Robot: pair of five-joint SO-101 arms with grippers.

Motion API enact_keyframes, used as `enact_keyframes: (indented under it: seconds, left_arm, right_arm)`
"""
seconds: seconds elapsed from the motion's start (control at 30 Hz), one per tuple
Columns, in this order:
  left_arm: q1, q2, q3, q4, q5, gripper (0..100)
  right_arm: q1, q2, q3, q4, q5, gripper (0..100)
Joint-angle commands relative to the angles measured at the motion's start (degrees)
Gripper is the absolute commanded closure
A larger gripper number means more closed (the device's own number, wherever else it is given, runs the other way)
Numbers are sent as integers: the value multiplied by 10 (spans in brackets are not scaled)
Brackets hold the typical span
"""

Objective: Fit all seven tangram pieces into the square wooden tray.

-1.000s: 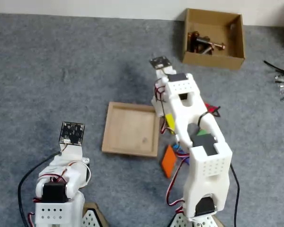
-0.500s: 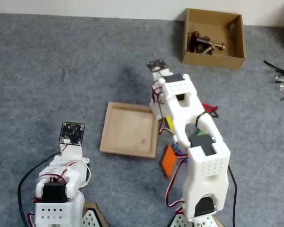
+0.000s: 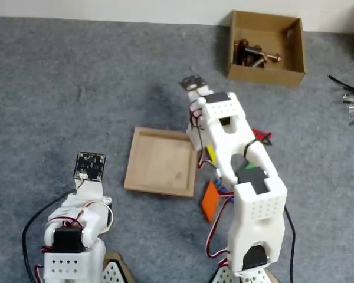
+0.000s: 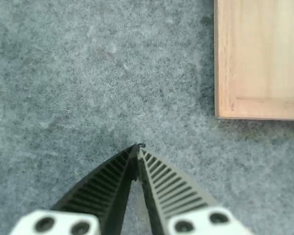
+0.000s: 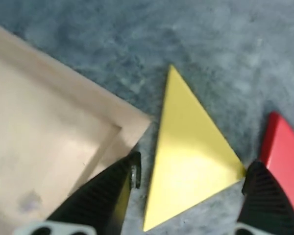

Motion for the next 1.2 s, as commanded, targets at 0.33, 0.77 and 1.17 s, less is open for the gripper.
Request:
enact_keyframes:
  seconds: [0.33,0.77,1.17]
  left_arm:
    - [7,-6,10,2,1,995]
    - [7,-6,10,2,1,995]
    - [7,-6,10,2,1,995]
  right_arm:
    - [23,-25,8,-9,26,673]
    - [24,-24,13,-9,57,673]
    - [25,-25,40,-28,62,728]
